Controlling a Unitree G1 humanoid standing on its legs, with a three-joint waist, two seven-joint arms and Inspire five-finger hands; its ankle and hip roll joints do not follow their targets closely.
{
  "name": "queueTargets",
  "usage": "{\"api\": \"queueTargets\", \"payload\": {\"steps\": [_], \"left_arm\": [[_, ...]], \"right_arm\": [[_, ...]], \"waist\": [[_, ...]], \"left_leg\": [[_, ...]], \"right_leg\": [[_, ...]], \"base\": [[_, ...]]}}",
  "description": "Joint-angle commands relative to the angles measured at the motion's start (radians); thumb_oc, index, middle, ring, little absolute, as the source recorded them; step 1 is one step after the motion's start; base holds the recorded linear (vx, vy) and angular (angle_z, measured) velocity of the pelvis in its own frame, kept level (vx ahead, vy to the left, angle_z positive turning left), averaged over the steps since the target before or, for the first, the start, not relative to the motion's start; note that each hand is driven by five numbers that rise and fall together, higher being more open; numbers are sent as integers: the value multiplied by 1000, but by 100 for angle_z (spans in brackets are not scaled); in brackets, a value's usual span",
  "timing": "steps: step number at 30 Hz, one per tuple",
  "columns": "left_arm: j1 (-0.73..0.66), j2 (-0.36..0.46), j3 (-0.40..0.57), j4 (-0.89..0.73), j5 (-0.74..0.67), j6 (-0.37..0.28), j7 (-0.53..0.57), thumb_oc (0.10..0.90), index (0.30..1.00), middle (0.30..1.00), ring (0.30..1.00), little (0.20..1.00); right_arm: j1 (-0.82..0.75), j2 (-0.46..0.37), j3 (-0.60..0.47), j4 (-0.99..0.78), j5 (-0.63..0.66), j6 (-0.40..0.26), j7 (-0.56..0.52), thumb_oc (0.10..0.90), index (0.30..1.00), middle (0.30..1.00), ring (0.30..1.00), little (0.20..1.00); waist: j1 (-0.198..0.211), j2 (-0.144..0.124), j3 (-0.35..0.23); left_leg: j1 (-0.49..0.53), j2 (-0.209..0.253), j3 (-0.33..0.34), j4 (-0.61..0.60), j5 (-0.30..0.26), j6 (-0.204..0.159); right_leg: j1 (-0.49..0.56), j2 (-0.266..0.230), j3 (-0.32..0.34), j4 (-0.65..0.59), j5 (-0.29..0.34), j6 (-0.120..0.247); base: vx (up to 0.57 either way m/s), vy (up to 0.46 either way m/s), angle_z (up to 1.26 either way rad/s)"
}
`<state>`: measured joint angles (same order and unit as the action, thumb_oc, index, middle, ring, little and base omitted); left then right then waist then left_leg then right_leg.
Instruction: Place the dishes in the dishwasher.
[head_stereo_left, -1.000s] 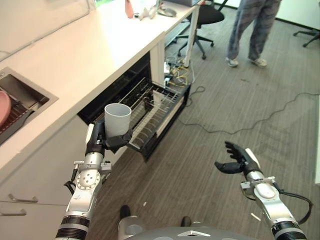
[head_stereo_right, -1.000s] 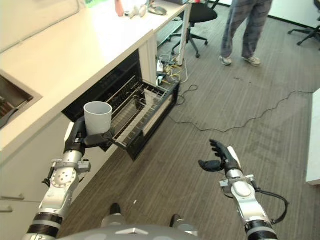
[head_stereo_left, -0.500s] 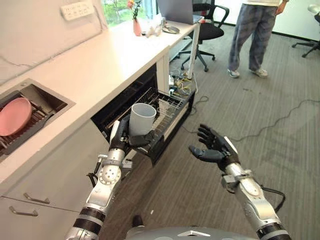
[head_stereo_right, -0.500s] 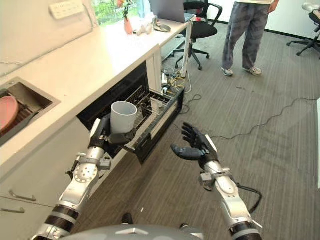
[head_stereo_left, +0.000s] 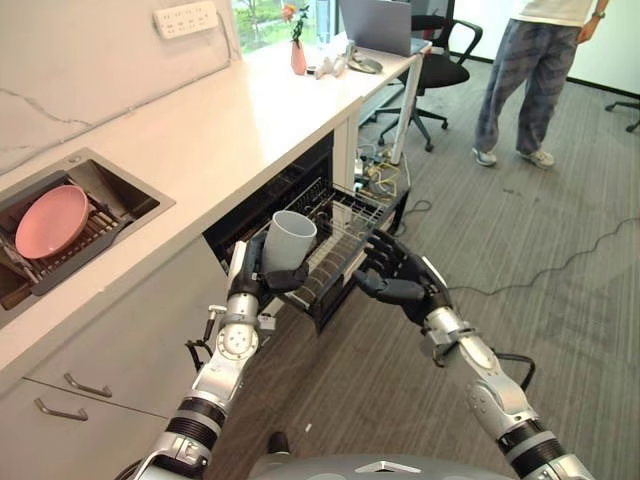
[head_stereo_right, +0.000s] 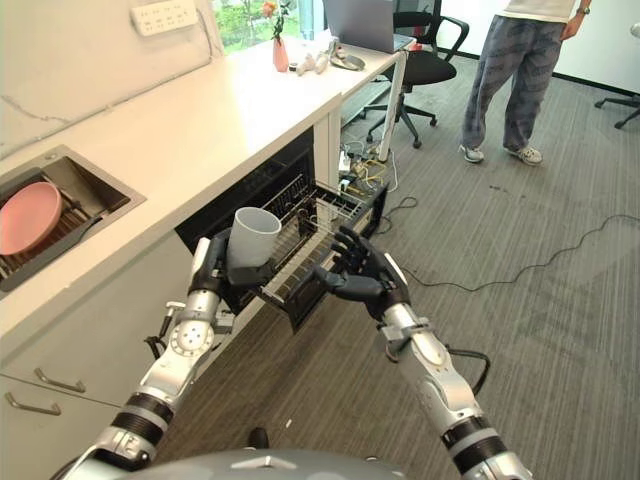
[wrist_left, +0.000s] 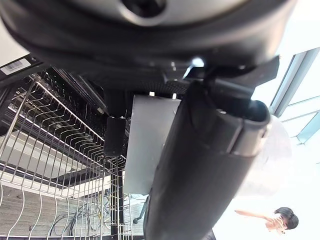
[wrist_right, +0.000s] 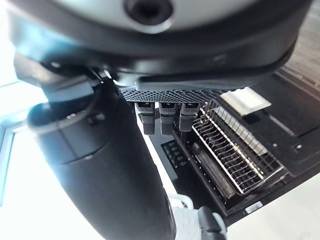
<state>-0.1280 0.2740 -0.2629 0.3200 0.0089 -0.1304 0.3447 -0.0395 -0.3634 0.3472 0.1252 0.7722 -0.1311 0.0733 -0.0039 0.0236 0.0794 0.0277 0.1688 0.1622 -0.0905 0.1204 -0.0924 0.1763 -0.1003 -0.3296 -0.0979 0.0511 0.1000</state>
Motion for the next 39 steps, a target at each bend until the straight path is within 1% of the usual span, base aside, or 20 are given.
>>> {"api": "queueTargets", "payload": {"steps": [1, 5, 6, 16, 20, 22, 24, 27, 28, 29, 30, 31, 34, 35, 37, 38, 39], "left_arm": [[-165, 43, -4, -60, -15, -90, 60, 400, 300, 300, 300, 300], [-184, 36, -26, -64, -33, -90, 63, 400, 300, 300, 300, 300], [-199, 31, -46, -73, -41, -87, 58, 400, 300, 300, 300, 300], [-263, 22, -119, -80, -29, -70, 32, 400, 300, 300, 300, 300], [-274, 22, -136, -78, -17, -67, 20, 400, 300, 300, 300, 300], [-291, 30, -153, -76, 2, -59, 23, 400, 300, 300, 300, 300], [-301, 29, -162, -69, 14, -51, 38, 400, 300, 300, 300, 300], [-301, 29, -162, -69, 14, -51, 38, 400, 300, 300, 300, 300], [-321, 22, -182, -44, 35, -37, 66, 400, 300, 300, 300, 300], [-332, 19, -190, -31, 54, -33, 77, 400, 300, 300, 300, 300], [-332, 19, -190, -31, 54, -33, 77, 400, 300, 300, 300, 300], [-343, 13, -207, -23, 78, -25, 98, 400, 300, 300, 300, 300], [-353, 8, -217, -13, 91, -22, 110, 400, 300, 300, 300, 300], [-373, -5, -241, 1, 114, -16, 135, 400, 300, 300, 300, 300], [-384, -11, -252, 11, 124, -14, 145, 400, 300, 300, 300, 300], [-404, -28, -283, 35, 144, -11, 173, 400, 300, 300, 300, 300], [-404, -28, -283, 35, 144, -11, 173, 400, 300, 300, 300, 300]], "right_arm": [[-117, 43, -14, -111, 83, -70, 5, 800, 900, 900, 900, 900], [-155, 52, 25, -100, 134, -53, 1, 800, 900, 900, 900, 900], [-176, 53, 48, -104, 182, -37, 6, 800, 900, 900, 900, 900], [-276, 44, 114, -81, 261, 6, -9, 800, 900, 900, 900, 900], [-308, 40, 131, -77, 270, 12, -16, 800, 900, 900, 900, 900], [-344, 38, 143, -72, 264, 17, -42, 800, 900, 900, 900, 900], [-367, 53, 148, -62, 261, 14, -73, 800, 900, 900, 900, 900], [-367, 54, 148, -61, 261, 14, -73, 800, 900, 900, 900, 900], [-393, 93, 162, -45, 261, 7, -118, 800, 900, 900, 900, 900], [-407, 108, 167, -38, 260, 0, -134, 800, 900, 900, 900, 900], [-407, 108, 167, -38, 260, 0, -134, 800, 900, 900, 900, 900], [-421, 137, 173, -29, 262, -6, -161, 800, 900, 900, 900, 900], [-430, 154, 178, -22, 260, -11, -173, 800, 900, 900, 900, 900], [-442, 189, 192, -2, 256, -20, -203, 800, 900, 900, 900, 900], [-450, 204, 197, 7, 253, -20, -213, 800, 900, 900, 900, 900], [-469, 243, 214, 50, 238, -29, -242, 800, 900, 900, 900, 900], [-469, 243, 214, 50, 238, -29, -242, 800, 900, 900, 900, 900]], "waist": [[14, -58, -26], [14, -57, -25], [13, -58, -23], [13, -60, -19], [15, -63, -18], [15, -65, -18], [14, -66, -16], [15, -67, -16], [15, -66, -14], [14, -66, -12], [14, -66, -12], [15, -67, -11], [15, -67, -10], [16, -68, -9], [17, -69, -8], [21, -70, -5], [21, -70, -5]], "left_leg": [[32, 57, -1, 7, -42, -63], [29, 53, 2, 3, -43, -62], [24, 52, 0, 3, -45, -62], [19, 45, -9, 3, -52, -59], [20, 44, -8, 3, -54, -59], [17, 42, -8, 3, -56, -59], [15, 41, -7, 3, -57, -57], [15, 41, -7, 3, -57, -57], [13, 41, -7, 3, -57, -56], [12, 41, -7, 3, -58, -55], [12, 41, -7, 3, -58, -55], [11, 40, -8, 3, -59, -54], [10, 38, -10, 3, -60, -52], [6, 37, -13, 3, -62, -50], [5, 36, -14, 3, -62, -50], [4, 33, -17, 3, -64, -47], [4, 33, -17, 3, -64, -47]], "right_leg": [[-30, -97, 65, 11, -41, 74], [-38, -101, 69, 11, -38, 75], [-41, -102, 68, 11, -38, 76], [-44, -105, 62, 11, -40, 76], [-45, -106, 62, 11, -39, 77], [-48, -107, 62, 11, -37, 78], [-51, -108, 64, 11, -36, 79], [-51, -108, 64, 11, -36, 79], [-56, -108, 64, 11, -33, 79], [-56, -108, 65, 11, -33, 79], [-56, -108, 65, 11, -33, 79], [-58, -109, 64, 11, -32, 79], [-59, -110, 65, 11, -31, 79], [-60, -111, 65, 11, -28, 79], [-60, -111, 65, 11, -27, 79], [-59, -112, 65, 11, -22, 78], [-59, -112, 65, 11, -22, 78]], "base": [[34, 2, 4], [9, 4, -1], [0, 0, 0], [6, 2, 0], [8, 3, 0], [0, 0, 0], [0, 0, 0], [0, 0, 0], [0, 0, 0], [0, 0, 0], [0, 0, 0], [0, 0, 0], [0, 0, 0], [0, 0, 0], [0, 0, 0], [0, 0, 0], [0, 0, 0]]}}
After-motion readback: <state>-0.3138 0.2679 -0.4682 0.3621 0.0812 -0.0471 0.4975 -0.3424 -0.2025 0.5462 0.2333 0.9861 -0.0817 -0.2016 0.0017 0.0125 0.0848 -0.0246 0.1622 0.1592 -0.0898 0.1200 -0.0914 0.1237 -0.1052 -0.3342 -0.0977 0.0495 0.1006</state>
